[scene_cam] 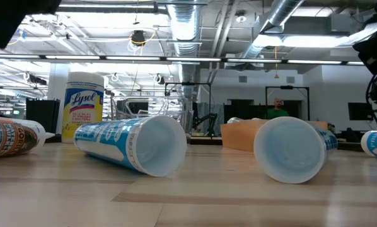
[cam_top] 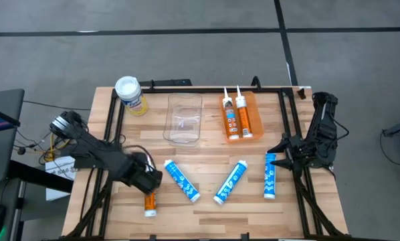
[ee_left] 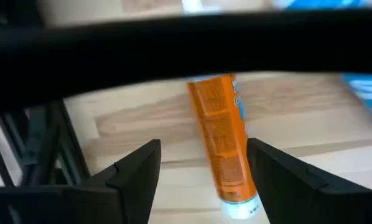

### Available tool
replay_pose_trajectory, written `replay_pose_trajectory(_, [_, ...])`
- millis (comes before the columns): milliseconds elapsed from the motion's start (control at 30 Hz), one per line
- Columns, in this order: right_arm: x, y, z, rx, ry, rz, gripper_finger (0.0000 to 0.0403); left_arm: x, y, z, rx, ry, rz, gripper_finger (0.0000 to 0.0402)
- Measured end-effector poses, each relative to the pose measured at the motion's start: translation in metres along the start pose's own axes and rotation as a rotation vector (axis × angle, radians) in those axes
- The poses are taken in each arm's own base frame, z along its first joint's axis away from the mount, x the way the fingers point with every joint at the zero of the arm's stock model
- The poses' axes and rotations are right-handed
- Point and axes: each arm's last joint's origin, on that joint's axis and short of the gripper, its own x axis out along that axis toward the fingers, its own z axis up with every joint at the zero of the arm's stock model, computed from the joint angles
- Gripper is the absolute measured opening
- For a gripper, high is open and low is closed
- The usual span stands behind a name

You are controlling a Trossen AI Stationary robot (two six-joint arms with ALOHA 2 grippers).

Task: Pick & place silicon tubes, Sealant and Lysol wipes
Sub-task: Put the orange sealant into the orange bin

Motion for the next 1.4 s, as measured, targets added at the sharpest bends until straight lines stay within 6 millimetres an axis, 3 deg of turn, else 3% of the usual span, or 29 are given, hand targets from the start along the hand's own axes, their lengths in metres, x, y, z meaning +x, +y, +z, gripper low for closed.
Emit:
replay_pose_trajectory(200, [0.0,0.0,0.0,0.0,-0.001,-0.001,0.0244,0.033,-0.018,-0.01,-0.008,0.009,0.156,0.0231])
replay_pose_trajectory(400, [0.0,0.0,0.0,0.007,-0.001,-0.001,0.0244,0.045,-0.035,-0.015,-0.019,0.068,0.089,0.0231])
replay_pose_trajectory(833, [0.0,0.0,0.0,0.008,0.001,0.001,0.0244,0.079,-0.053,-0.026,-0.077,0.098,0.127,0.0231])
replay_pose_trajectory(1133, [0.0,0.0,0.0,0.019,0.001,0.001,0.0244,0.109,-0.061,-0.031,-0.09,0.123,0.246,0.0232])
replay_pose_trajectory(1400, [0.0,0.0,0.0,0.035,0.004,0.005,0.0244,0.118,-0.063,-0.032,-0.048,0.094,0.256,0.0232])
